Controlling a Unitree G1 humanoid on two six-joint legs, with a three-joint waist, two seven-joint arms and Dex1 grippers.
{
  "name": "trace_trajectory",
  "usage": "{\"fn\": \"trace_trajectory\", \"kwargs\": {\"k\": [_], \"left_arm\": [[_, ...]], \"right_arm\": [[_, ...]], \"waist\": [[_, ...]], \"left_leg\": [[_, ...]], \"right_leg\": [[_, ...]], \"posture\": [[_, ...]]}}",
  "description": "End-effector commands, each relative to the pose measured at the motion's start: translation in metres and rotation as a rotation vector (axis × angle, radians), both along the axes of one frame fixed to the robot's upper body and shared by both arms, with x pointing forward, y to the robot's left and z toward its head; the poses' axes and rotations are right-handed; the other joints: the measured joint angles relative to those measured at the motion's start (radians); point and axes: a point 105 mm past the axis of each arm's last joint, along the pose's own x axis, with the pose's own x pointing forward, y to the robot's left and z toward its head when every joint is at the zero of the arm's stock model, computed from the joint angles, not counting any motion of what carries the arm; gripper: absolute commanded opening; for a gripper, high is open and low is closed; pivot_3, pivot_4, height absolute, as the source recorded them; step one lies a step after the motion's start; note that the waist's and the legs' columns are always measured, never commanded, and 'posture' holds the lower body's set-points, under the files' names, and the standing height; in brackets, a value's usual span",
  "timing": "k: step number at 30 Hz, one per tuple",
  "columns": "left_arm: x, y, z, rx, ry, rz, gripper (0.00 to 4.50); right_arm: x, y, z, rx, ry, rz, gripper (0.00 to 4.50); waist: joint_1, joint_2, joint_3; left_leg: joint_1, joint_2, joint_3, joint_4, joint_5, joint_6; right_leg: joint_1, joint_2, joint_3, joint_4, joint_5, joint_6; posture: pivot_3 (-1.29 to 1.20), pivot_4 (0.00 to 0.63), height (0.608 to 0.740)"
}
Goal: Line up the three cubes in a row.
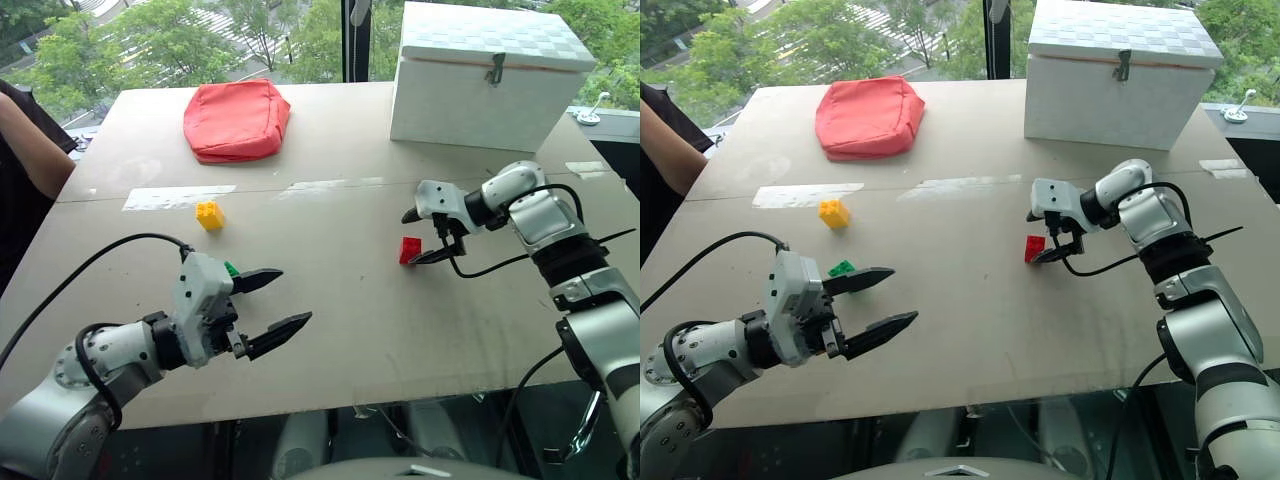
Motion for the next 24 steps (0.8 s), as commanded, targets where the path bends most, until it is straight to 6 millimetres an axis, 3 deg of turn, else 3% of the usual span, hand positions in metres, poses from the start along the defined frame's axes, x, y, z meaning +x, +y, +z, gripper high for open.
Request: {"fn": "trace_trajectory", "kwargs": {"k": [1, 4, 6, 9, 14, 21, 24], "left_arm": [[0.01, 0.02, 0.004, 0.038, -0.066, 0.095, 4.5], [0.02, 0.036, 0.003, 0.043, -0.071, 0.199, 4.5], [0.031, 0.053, -0.002, 0.066, -0.061, 0.326, 4.5], [0.041, 0.068, -0.008, 0.076, -0.021, 0.441, 4.5], [0.058, 0.085, -0.008, 0.174, 0.013, 0.434, 4.5], [0.072, 0.093, -0.023, 0.334, 0.135, 0.261, 4.5], [0.077, 0.092, -0.031, 0.369, 0.16, 0.199, 3.7]], "right_arm": [[-0.022, -0.009, 0.023, 0.13, -0.067, 0.006, 4.46], [-0.047, -0.004, 0.039, 0.278, -0.062, 0.049, 4.46], [-0.079, 0.004, 0.062, 0.484, -0.141, 0.115, 4.46], [-0.11, 0.007, 0.076, 0.658, -0.178, 0.1, 4.46], [-0.134, 0.004, 0.062, 0.639, -0.14, 0.022, 4.46], [-0.143, 0.0, 0.047, 0.577, -0.14, -0.015, 4.46], [-0.144, -0.001, 0.048, 0.582, -0.159, -0.039, 4.5]], "waist": [[0.006, 0.0, 0.0], [0.001, 0.0, 0.0], [0.001, 0.0, 0.0], [0.003, 0.0, 0.0], [0.006, -0.001, -0.001], [0.005, -0.002, 0.0], [0.004, -0.002, 0.0]], "left_leg": [[0.0, 0.0, -0.001, 0.0, 0.0, 0.0], [-0.001, 0.0, -0.001, 0.0, 0.0, 0.0], [0.0, 0.0, 0.0, 0.0, 0.0, 0.0], [0.0, 0.001, -0.003, 0.0, 0.0, 0.0], [0.001, 0.001, -0.003, 0.002, 0.0, 0.0], [0.001, 0.001, -0.001, 0.001, 0.0, 0.0], [0.0, 0.001, 0.0, 0.0, 0.0, 0.0]], "right_leg": [[0.0, 0.0, -0.001, 0.0, 0.0, 0.0], [0.0, -0.001, -0.001, 0.0, 0.0, 0.0], [0.0, 0.0, -0.001, 0.0, 0.0, 0.0], [0.001, 0.0, -0.003, 0.001, -0.002, 0.004], [0.001, 0.0, -0.003, 0.002, -0.003, 0.004], [0.001, 0.0, -0.002, 0.0, -0.003, 0.004], [0.0, -0.001, -0.002, 0.0, -0.003, 0.004]], "posture": [[0.0, 0.15, 0.74], [0.0, 0.15, 0.74], [0.0, 0.15, 0.74], [0.0, 0.15, 0.74], [0.0, 0.15, 0.74], [0.0, 0.15, 0.74], [0.0, 0.15, 0.74]]}}
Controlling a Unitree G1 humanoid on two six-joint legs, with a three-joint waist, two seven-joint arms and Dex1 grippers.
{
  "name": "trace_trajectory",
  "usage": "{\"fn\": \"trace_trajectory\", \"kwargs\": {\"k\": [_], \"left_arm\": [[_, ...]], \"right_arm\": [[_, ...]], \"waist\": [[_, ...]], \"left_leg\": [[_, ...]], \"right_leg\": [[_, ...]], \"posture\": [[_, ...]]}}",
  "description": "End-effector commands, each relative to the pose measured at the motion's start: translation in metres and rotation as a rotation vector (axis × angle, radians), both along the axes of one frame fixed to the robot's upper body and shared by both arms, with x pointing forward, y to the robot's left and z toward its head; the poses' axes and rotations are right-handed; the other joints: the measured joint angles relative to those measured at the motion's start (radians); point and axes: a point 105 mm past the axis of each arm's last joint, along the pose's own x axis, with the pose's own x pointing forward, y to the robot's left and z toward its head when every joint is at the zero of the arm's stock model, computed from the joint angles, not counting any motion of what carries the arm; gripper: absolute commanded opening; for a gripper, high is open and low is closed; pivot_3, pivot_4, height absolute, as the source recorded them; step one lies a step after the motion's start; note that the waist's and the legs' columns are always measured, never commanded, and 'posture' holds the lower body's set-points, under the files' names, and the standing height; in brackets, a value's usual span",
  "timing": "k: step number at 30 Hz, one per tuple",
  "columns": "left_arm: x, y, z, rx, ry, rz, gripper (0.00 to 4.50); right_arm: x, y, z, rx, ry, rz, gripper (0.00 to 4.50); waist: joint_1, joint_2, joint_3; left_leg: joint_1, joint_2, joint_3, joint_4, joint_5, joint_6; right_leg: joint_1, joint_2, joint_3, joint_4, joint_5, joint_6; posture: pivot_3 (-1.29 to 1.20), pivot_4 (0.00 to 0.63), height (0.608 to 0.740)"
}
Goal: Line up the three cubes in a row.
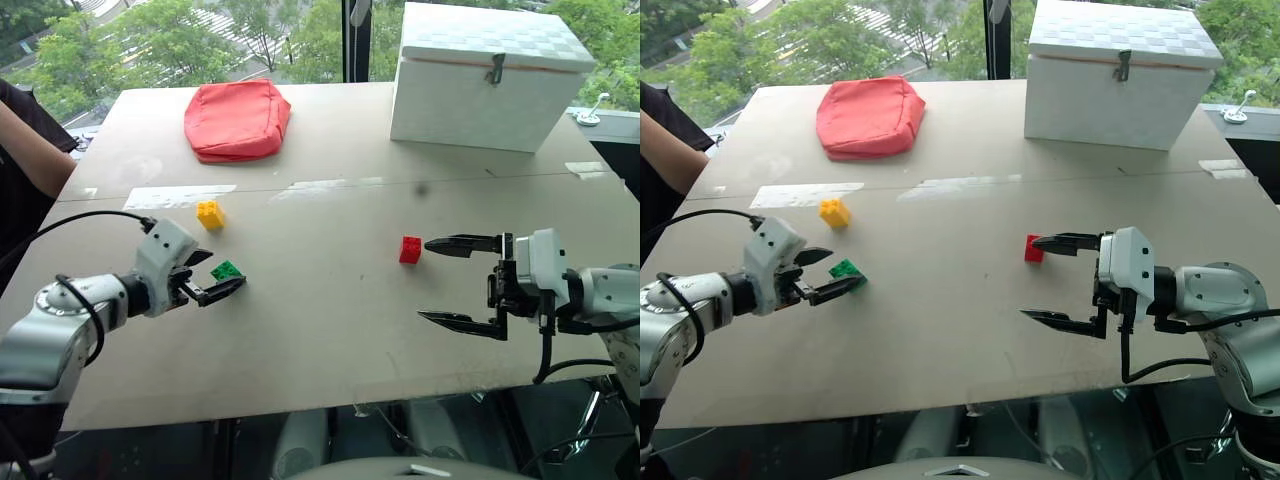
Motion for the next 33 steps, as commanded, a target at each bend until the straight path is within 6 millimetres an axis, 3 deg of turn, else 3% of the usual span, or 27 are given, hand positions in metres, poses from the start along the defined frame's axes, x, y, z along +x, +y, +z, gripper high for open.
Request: {"fn": "trace_trajectory", "kwargs": {"k": [1, 5, 6, 10, 13, 15, 23, 33], "left_arm": [[0.003, 0.0, -0.003, 0.046, 0.017, -0.073, 3.26], [0.012, -0.004, 0.0, 0.04, -0.007, -0.139, 1.45], [0.012, -0.009, 0.004, 0.037, -0.021, -0.186, 1.31], [0.02, -0.042, 0.042, -0.046, -0.098, -0.407, 1.33], [0.029, -0.08, 0.056, -0.075, -0.074, -0.633, 1.33], [0.04, -0.101, 0.054, -0.06, -0.059, -0.746, 1.33], [0.08, -0.14, 0.03, 0.053, -0.033, -0.863, 1.33], [0.087, -0.165, 0.013, 0.081, 0.002, -0.909, 1.33]], "right_arm": [[-0.007, 0.003, 0.011, 0.003, -0.072, -0.008, 4.5], [-0.01, -0.001, 0.009, -0.003, -0.074, -0.056, 4.5], [-0.011, -0.002, 0.009, -0.005, -0.075, -0.068, 4.5], [-0.009, -0.007, 0.013, 0.012, -0.151, -0.159, 4.5], [-0.009, -0.014, 0.009, 0.032, -0.141, -0.226, 4.5], [-0.007, -0.023, 0.005, 0.041, -0.109, -0.281, 4.5], [-0.011, -0.053, -0.008, 0.0, -0.021, -0.379, 4.5], [-0.02, -0.062, -0.014, -0.013, 0.016, -0.365, 4.5]], "waist": [[-0.001, 0.0, 0.0], [0.003, -0.001, 0.0], [0.004, -0.001, 0.0], [0.022, -0.002, 0.001], [0.039, -0.003, 0.0], [0.048, -0.002, -0.001], [0.016, -0.005, 0.0], [0.019, -0.005, 0.0]], "left_leg": [[0.0, 0.0, 0.0, 0.0, 0.0, 0.0], [-0.001, 0.0, 0.0, 0.0, 0.0, 0.0], [-0.001, 0.0, 0.0, 0.0, 0.0, 0.0], [-0.001, 0.0, 0.001, 0.001, 0.0, 0.0], [-0.003, -0.001, 0.001, 0.003, 0.0, 0.0], [-0.003, -0.002, 0.001, 0.003, 0.0, 0.0], [-0.002, -0.005, 0.007, 0.004, 0.0, 0.002], [-0.002, -0.003, 0.006, 0.005, -0.001, 0.002]], "right_leg": [[-0.001, 0.0, 0.0, 0.0, 0.0, 0.0], [-0.001, 0.0, 0.0, 0.0, 0.0, 0.0], [-0.001, 0.0, 0.0, 0.0, 0.0, 0.0], [-0.001, -0.001, 0.0, 0.0, 0.0, 0.0], [0.001, 0.0, -0.004, 0.0, 0.0, 0.0], [0.002, 0.0, -0.004, 0.0, 0.0, 0.0], [0.002, 0.002, 0.003, -0.001, 0.0, 0.0], [0.002, 0.003, 0.003, 0.0, 0.002, 0.005]], "posture": [[0.0, 0.15, 0.74], [0.0, 0.15, 0.74], [0.0, 0.15, 0.74], [0.0, 0.15, 0.74], [0.0, 0.15, 0.74], [0.0, 0.15, 0.74], [0.0, 0.15, 0.74], [0.0, 0.15, 0.74]]}}
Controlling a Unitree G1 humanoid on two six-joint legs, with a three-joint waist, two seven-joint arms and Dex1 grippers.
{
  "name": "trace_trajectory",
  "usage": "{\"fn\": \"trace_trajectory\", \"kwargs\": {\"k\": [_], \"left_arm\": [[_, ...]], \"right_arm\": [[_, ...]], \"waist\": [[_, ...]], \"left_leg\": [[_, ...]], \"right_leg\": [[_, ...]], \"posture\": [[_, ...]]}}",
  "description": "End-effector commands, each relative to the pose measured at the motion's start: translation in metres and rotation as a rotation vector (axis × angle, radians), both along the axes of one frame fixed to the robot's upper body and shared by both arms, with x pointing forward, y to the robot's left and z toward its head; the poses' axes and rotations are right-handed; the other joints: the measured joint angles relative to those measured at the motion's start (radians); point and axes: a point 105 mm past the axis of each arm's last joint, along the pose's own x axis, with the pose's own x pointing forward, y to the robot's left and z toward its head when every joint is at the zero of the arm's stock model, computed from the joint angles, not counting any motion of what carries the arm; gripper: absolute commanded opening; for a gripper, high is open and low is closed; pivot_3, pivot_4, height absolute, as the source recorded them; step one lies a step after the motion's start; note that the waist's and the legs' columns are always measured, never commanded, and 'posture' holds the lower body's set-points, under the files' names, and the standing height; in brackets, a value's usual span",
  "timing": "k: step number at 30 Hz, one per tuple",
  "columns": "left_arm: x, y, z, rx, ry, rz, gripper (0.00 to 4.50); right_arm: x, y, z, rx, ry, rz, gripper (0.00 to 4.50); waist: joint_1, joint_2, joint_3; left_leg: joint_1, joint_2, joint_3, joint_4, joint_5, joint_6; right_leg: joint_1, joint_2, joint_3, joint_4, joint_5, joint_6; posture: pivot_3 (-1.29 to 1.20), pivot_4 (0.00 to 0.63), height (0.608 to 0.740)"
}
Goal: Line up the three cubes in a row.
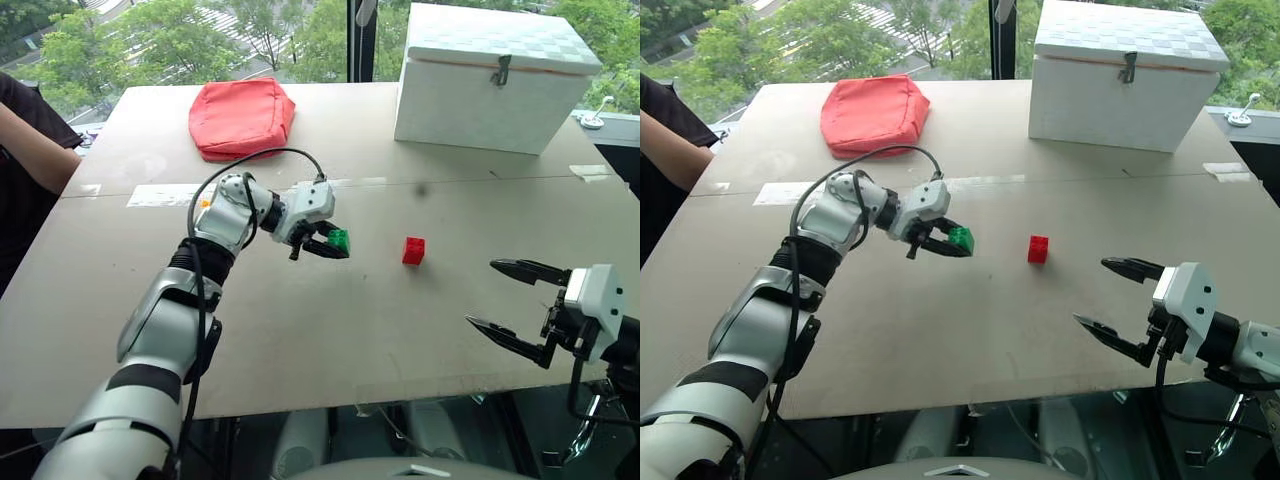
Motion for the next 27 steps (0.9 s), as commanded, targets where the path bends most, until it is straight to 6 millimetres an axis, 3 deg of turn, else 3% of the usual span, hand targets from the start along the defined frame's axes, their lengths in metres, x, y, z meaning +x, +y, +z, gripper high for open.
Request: {"fn": "trace_trajectory", "kwargs": {"k": [1, 18, 19, 23, 27], "left_arm": [[0.005, -0.006, 0.007, 0.002, -0.045, -0.003, 1.33], [0.016, -0.022, -0.003, -0.011, -0.077, -0.006, 1.33], [0.016, -0.022, -0.003, -0.015, -0.074, -0.008, 2.35], [0.016, -0.017, 0.009, -0.053, -0.07, 0.002, 3.99], [0.013, 0.018, 0.039, -0.118, -0.077, 0.068, 3.99]], "right_arm": [[-0.003, 0.0, 0.009, 0.003, -0.041, 0.009, 4.5], [-0.01, 0.006, 0.014, 0.009, -0.043, 0.018, 4.5], [-0.01, 0.007, 0.014, 0.012, -0.038, 0.017, 4.5], [-0.011, 0.008, 0.013, 0.019, -0.031, 0.021, 4.5], [-0.007, 0.013, 0.014, 0.036, -0.037, 0.042, 4.5]], "waist": [[0.001, 0.0, 0.0], [0.002, -0.001, 0.0], [0.002, -0.001, 0.0], [0.002, -0.001, 0.0], [-0.007, -0.001, 0.0]], "left_leg": [[0.0, 0.0, 0.0, 0.0, 0.0, 0.0], [-0.001, 0.0, -0.001, 0.002, 0.0, 0.0], [-0.001, 0.0, -0.001, 0.002, 0.0, 0.0], [-0.001, 0.0, -0.001, 0.002, 0.0, 0.0], [0.0, 0.001, -0.005, 0.002, 0.0, 0.0]], "right_leg": [[0.0, 0.0, 0.0, 0.0, 0.0, 0.0], [0.001, 0.0, 0.0, 0.001, 0.0, 0.0], [0.001, 0.0, 0.0, 0.001, 0.0, 0.0], [0.001, 0.0, 0.0, 0.001, 0.0, 0.0], [0.0, 0.0, 0.0, 0.002, 0.0, 0.0]], "posture": [[0.0, 0.15, 0.74], [0.0, 0.15, 0.74], [0.0, 0.15, 0.74], [0.0, 0.15, 0.74], [0.0, 0.15, 0.74]]}}
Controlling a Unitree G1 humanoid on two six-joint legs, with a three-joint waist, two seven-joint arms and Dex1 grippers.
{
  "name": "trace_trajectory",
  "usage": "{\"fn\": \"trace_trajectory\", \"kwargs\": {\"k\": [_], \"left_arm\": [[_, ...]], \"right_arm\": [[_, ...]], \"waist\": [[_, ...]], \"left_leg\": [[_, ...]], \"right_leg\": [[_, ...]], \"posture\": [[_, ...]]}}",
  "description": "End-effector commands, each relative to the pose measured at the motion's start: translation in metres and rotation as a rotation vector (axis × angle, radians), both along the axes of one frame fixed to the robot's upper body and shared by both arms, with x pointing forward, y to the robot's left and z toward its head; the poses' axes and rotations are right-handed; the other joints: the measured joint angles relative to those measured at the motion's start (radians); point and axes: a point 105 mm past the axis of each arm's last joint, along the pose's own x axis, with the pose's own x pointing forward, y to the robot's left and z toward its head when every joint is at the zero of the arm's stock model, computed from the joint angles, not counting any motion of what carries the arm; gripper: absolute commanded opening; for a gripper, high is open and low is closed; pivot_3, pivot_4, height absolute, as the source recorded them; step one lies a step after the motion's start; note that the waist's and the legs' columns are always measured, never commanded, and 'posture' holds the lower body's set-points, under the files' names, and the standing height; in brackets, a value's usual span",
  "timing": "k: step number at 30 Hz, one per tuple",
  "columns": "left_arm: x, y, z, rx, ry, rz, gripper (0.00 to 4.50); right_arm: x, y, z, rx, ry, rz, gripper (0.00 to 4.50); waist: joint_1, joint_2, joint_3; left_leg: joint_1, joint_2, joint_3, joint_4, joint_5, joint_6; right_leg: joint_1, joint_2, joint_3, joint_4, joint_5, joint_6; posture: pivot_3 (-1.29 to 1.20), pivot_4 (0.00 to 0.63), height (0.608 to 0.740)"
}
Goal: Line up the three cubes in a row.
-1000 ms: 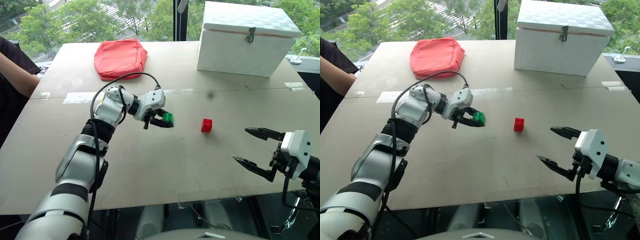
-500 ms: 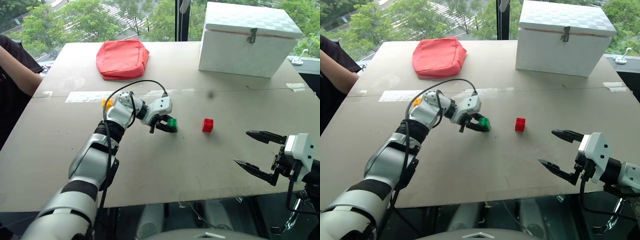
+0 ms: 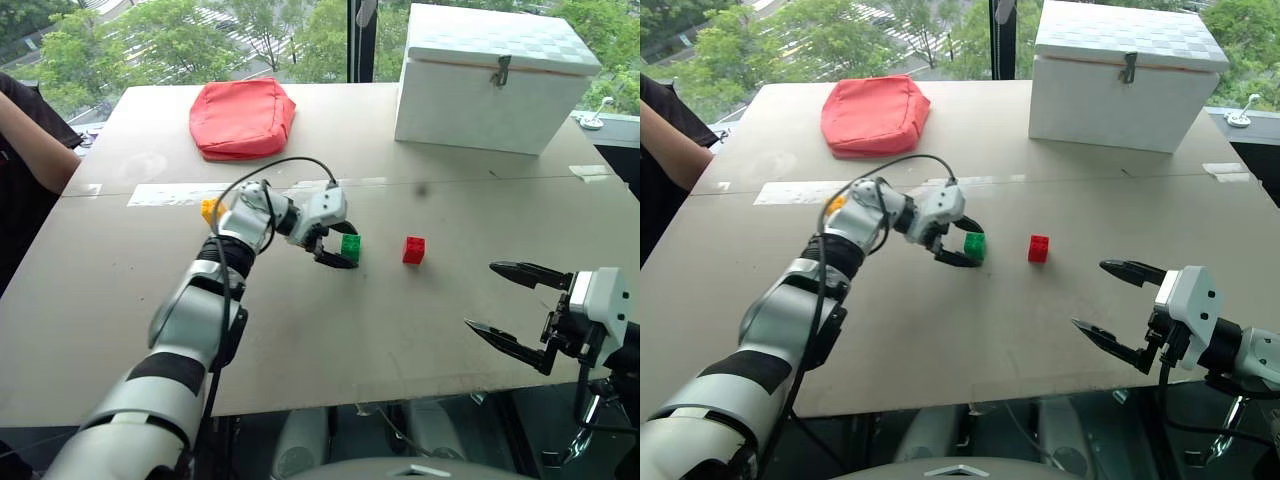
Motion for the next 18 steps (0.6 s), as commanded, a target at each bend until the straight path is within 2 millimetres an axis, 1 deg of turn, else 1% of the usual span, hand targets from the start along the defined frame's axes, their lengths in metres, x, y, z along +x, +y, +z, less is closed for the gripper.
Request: {"fn": "trace_trajectory", "kwargs": {"k": [1, 3, 5, 6, 8, 9, 11, 13, 15, 17, 18], "left_arm": [[-0.001, 0.033, 0.043, -0.105, -0.056, 0.089, 3.99], [-0.004, 0.052, 0.055, -0.145, -0.07, 0.18, 3.99], [0.0, 0.076, 0.064, -0.198, -0.107, 0.352, 3.99], [0.005, 0.092, 0.069, -0.228, -0.168, 0.479, 3.99], [0.011, 0.116, 0.075, -0.276, -0.256, 0.698, 3.99], [0.013, 0.124, 0.076, -0.288, -0.282, 0.776, 3.99], [0.016, 0.142, 0.075, -0.333, -0.328, 1.033, 3.99], [0.011, 0.154, 0.069, -0.33, -0.39, 1.24, 3.99], [0.003, 0.155, 0.056, -0.345, -0.361, 1.388, 3.99], [-0.003, 0.151, 0.043, -0.341, -0.35, 1.48, 3.99], [-0.004, 0.15, 0.04, -0.34, -0.356, 1.518, 3.99]], "right_arm": [[0.001, 0.009, 0.009, 0.009, -0.048, 0.045, 4.5], [0.003, 0.01, 0.009, 0.014, -0.05, 0.058, 4.5], [0.005, 0.013, 0.009, 0.028, -0.054, 0.074, 4.5], [0.007, 0.015, 0.009, 0.035, -0.058, 0.082, 4.5], [0.01, 0.019, 0.008, 0.045, -0.063, 0.095, 4.5], [0.011, 0.02, 0.008, 0.048, -0.064, 0.1, 4.5], [0.013, 0.023, 0.008, 0.057, -0.065, 0.122, 4.5], [0.015, 0.025, 0.008, 0.062, -0.066, 0.139, 4.5], [0.017, 0.026, 0.01, 0.065, -0.069, 0.156, 4.5], [0.019, 0.028, 0.012, 0.072, -0.077, 0.173, 4.5], [0.021, 0.029, 0.013, 0.076, -0.082, 0.178, 4.5]], "waist": [[-0.001, 0.0, 0.0], [-0.01, 0.001, 0.0], [-0.015, 0.001, 0.0], [-0.017, 0.001, 0.0], [-0.015, 0.001, 0.0], [-0.011, 0.001, 0.0], [-0.002, 0.001, 0.0], [0.008, 0.0, -0.001], [0.012, 0.0, -0.001], [0.013, 0.0, -0.001], [0.012, -0.001, -0.001]], "left_leg": [[0.0, 0.0, 0.0, 0.0, 0.0, 0.0], [0.001, 0.002, -0.001, 0.0, 0.0, 0.0], [0.001, 0.002, -0.002, 0.0, 0.0, 0.0], [0.001, 0.002, -0.002, 0.0, 0.0, 0.0], [0.001, 0.002, -0.003, 0.0, 0.0, 0.0], [0.001, 0.002, -0.003, 0.0, 0.0, 0.0], [0.001, 0.002, -0.004, 0.0, 0.0, 0.0], [0.001, 0.001, -0.004, 0.001, 0.0, 0.0], [0.001, 0.0, -0.005, 0.002, 0.0, 0.0], [0.001, 0.0, -0.005, 0.002, 0.0, 0.0], [0.001, -0.001, -0.005, 0.003, 0.0, 0.0]], "right_leg": [[0.0, 0.0, 0.0, 0.0, 0.0, 0.0], [0.0, 0.0, 0.0, 0.001, 0.0, 0.0], [0.0, 0.0, 0.0, 0.001, 0.0, 0.0], [0.0, 0.0, 0.0, 0.001, 0.0, 0.0], [0.001, -0.001, -0.001, 0.001, 0.0, 0.0], [0.001, -0.001, -0.001, 0.001, 0.0, 0.0], [0.001, -0.002, -0.002, 0.001, 0.0, 0.0], [0.002, -0.003, -0.002, 0.001, 0.0, 0.0], [0.003, -0.004, -0.002, 0.0, 0.001, 0.0], [0.003, -0.004, -0.002, 0.0, 0.003, -0.001], [0.003, -0.004, -0.002, 0.001, 0.003, -0.002]], "posture": [[0.0, 0.15, 0.74], [0.0, 0.15, 0.74], [0.0, 0.15, 0.74], [0.0, 0.15, 0.74], [0.0, 0.15, 0.74], [0.0, 0.15, 0.74], [0.0, 0.15, 0.74], [0.0, 0.15, 0.74], [0.0, 0.15, 0.74], [0.0, 0.15, 0.74], [0.0, 0.15, 0.74]]}}
